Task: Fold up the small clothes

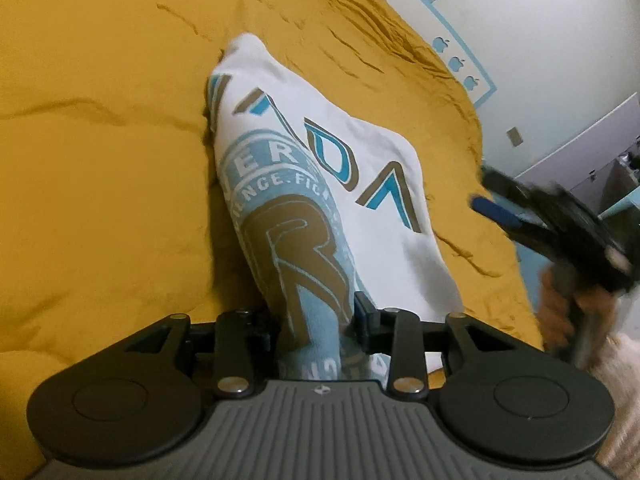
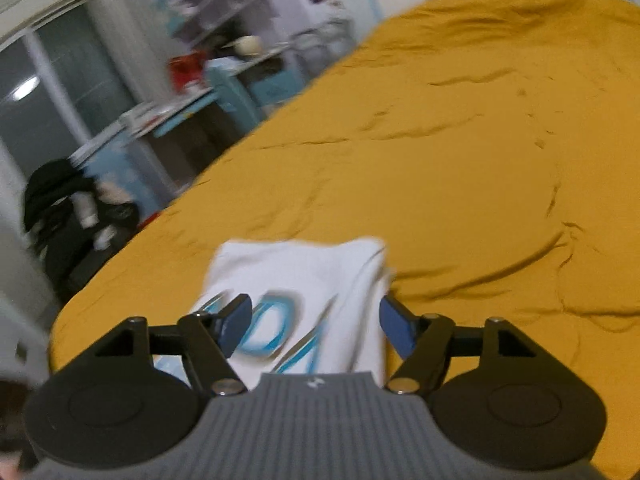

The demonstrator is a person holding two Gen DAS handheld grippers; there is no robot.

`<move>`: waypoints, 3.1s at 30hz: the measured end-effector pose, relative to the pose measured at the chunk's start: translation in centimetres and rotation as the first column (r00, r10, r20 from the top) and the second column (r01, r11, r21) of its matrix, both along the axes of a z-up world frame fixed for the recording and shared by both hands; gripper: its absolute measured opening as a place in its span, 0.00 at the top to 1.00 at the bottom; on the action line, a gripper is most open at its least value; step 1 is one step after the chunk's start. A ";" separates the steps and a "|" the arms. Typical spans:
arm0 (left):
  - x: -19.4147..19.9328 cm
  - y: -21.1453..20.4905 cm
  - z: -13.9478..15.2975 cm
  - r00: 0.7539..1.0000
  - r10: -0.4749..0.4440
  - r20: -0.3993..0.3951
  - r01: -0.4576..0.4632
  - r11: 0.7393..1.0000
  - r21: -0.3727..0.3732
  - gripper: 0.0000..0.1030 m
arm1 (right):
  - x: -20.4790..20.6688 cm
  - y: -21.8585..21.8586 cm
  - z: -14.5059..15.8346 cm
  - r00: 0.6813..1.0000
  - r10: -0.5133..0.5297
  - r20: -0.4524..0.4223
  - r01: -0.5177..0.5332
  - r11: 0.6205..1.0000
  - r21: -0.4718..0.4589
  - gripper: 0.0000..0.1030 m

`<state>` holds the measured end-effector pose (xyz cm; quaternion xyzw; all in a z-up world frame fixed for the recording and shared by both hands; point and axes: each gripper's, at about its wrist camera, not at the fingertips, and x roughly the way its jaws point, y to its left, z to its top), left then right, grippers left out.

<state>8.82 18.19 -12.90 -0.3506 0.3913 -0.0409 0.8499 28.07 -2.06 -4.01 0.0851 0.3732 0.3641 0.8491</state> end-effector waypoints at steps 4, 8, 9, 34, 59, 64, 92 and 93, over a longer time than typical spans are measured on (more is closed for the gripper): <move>-2.0 0.2 2.8 0.996 0.089 0.020 -0.091 0.986 0.141 0.53 | -6.7 0.4 -0.3 0.992 0.068 0.106 -0.062 0.997 -0.054 0.32; -2.7 -1.4 7.1 0.986 0.097 0.132 -0.132 0.947 0.291 0.50 | -10.5 1.7 -2.0 0.975 0.140 0.170 -0.127 0.988 -0.086 0.32; -2.4 -1.9 7.6 0.986 0.058 0.154 -0.098 0.958 0.268 0.43 | -10.7 1.8 -2.6 0.979 0.138 0.152 -0.128 0.989 -0.077 0.32; -0.7 -1.8 1.4 0.997 0.001 0.082 -0.008 0.997 0.082 0.51 | 3.9 3.5 -6.0 0.999 -0.043 0.016 0.039 0.978 0.206 0.27; -3.8 -6.4 8.8 0.992 0.111 0.067 -0.129 0.905 0.406 0.19 | -12.9 -0.9 -0.6 0.956 -0.274 0.107 0.289 0.942 -0.170 0.22; -5.9 -8.6 10.2 0.985 0.163 0.052 -0.170 0.894 0.414 0.19 | -17.3 -1.9 0.7 0.938 -0.326 0.116 0.344 0.917 -0.201 0.21; -9.9 -12.7 11.8 0.990 0.138 0.013 -0.126 0.863 0.490 0.17 | -25.7 -0.6 4.4 0.943 -0.272 0.193 0.325 0.880 -0.346 0.21; -10.0 -12.6 11.7 0.990 0.142 0.008 -0.128 0.863 0.489 0.17 | -25.7 -0.5 4.4 0.943 -0.270 0.192 0.323 0.879 -0.350 0.21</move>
